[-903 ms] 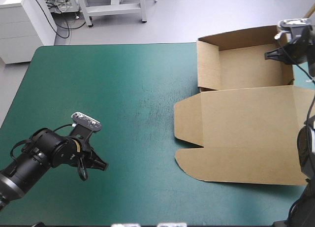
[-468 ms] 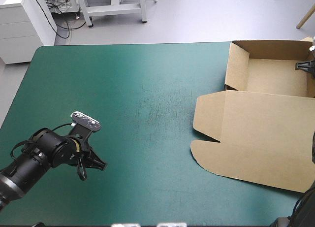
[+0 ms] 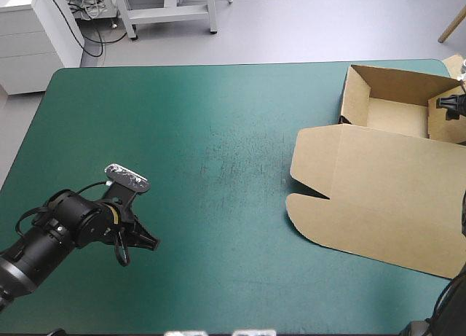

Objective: Fold the box

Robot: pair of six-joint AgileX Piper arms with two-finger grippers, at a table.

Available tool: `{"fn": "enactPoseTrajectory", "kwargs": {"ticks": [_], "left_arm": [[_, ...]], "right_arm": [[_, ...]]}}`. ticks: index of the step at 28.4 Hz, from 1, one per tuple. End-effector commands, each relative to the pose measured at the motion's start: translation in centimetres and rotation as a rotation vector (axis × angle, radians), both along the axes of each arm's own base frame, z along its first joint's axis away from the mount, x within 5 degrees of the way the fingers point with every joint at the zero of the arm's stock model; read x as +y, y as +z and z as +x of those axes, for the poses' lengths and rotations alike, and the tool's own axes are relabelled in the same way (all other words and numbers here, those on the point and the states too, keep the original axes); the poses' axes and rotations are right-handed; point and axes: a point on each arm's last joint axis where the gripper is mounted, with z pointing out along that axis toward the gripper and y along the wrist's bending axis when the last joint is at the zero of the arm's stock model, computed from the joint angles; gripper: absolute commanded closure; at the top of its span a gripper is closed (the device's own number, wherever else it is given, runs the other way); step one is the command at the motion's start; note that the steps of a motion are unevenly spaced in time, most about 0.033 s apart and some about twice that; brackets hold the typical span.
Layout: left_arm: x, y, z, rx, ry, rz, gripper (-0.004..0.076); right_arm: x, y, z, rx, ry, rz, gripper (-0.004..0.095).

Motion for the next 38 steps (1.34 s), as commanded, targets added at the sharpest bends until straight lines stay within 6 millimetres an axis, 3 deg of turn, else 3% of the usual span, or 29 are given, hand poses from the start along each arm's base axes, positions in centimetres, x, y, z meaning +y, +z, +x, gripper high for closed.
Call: {"fn": "enactPoseTrajectory", "kwargs": {"ticks": [1, 7, 10, 15, 21, 25, 33, 38], "left_arm": [[-0.2, 1.1, 0.0, -0.055, 0.0, -0.046, 0.0731], [-0.3, 1.1, 0.0, -0.051, 0.008, -0.055, 0.0731], [-0.3, 1.1, 0.0, -0.052, 0.013, -0.056, 0.0731], [-0.3, 1.1, 0.0, -0.051, 0.014, -0.06, 0.0731], [-0.3, 1.1, 0.0, -0.05, 0.014, -0.063, 0.0731], [-0.3, 1.1, -0.1, -0.047, 0.015, -0.061, 0.0731], [0.6, 2.9, -1.6, -0.154, 0.006, -0.118, 0.0731], [1.7, 4.6, -3.6, -0.25, -0.001, -0.17, 0.0731]], "right_arm": [[0.5, 6.3, -1.7, -0.137, -0.001, -0.058, 0.019], [2.3, 10.8, -3.3, -0.225, 0.024, 0.006, 0.0237], [3.8, 13.0, -4.2, -0.308, 0.07, 0.057, 0.0433], [6.6, 15.4, -5.2, -0.373, 0.128, 0.078, 0.0932], [11.1, 17.1, -6.5, -0.39, 0.225, 0.077, 0.0919], [15.4, 17.2, -7.9, -0.366, 0.333, 0.094, 0.092], [22.1, 15.0, -12.9, -0.262, 0.54, 0.133, 0.0918], [24.9, 11.8, -17.8, -0.219, 0.624, 0.158, 0.0918]]}}
